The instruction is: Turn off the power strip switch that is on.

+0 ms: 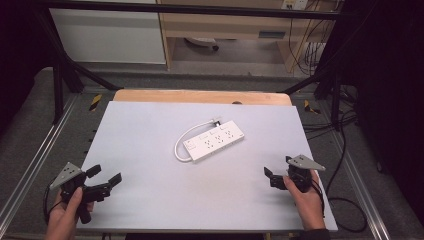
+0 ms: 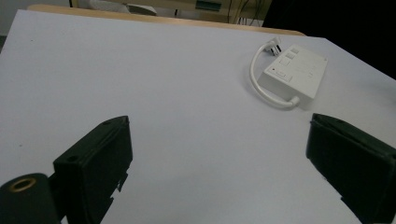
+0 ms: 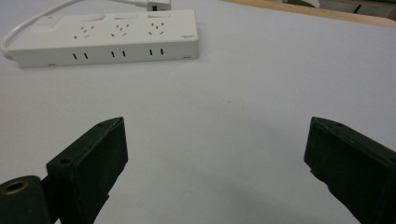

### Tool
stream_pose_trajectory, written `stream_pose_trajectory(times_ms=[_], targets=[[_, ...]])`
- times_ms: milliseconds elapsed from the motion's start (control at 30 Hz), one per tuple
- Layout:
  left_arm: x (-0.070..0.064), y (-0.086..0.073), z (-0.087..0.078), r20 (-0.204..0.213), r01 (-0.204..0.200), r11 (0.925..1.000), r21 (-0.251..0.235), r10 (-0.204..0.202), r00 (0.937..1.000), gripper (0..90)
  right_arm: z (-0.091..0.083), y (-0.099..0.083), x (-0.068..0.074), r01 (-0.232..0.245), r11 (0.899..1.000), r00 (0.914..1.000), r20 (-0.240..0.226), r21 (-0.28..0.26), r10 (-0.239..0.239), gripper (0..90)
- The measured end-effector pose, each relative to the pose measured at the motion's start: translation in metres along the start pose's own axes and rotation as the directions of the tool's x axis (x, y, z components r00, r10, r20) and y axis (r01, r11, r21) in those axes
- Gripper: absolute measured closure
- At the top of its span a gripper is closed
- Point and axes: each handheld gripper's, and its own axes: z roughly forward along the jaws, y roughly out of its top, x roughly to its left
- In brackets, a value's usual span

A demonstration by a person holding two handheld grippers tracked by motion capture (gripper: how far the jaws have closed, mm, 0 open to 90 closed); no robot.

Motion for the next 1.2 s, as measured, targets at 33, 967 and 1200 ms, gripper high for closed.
stream_pose_trajectory(times_ms=[33, 967, 1200], targets=[[0.000, 0.000, 0.000, 0.000, -0.001, 1.0000, -0.001, 0.001, 1.0000, 7.1, 0.000, 0.000, 0.000, 0.001, 1.000, 1.0000, -0.004, -0.004, -0.001, 7.0], [-0.016, 0.000, 0.001, 0.036, -0.071, 0.9970, 0.032, 0.070, 0.9969, 5.5, -0.017, 0.018, 0.013, -0.021, 0.992, 0.9995, 0.022, -0.126, 0.024, 2.7], [-0.018, -0.001, 0.001, 0.041, -0.078, 0.9962, 0.039, 0.076, 0.9962, 5.5, -0.020, 0.021, 0.013, -0.026, 0.991, 0.9992, 0.026, -0.130, 0.030, 2.6]])
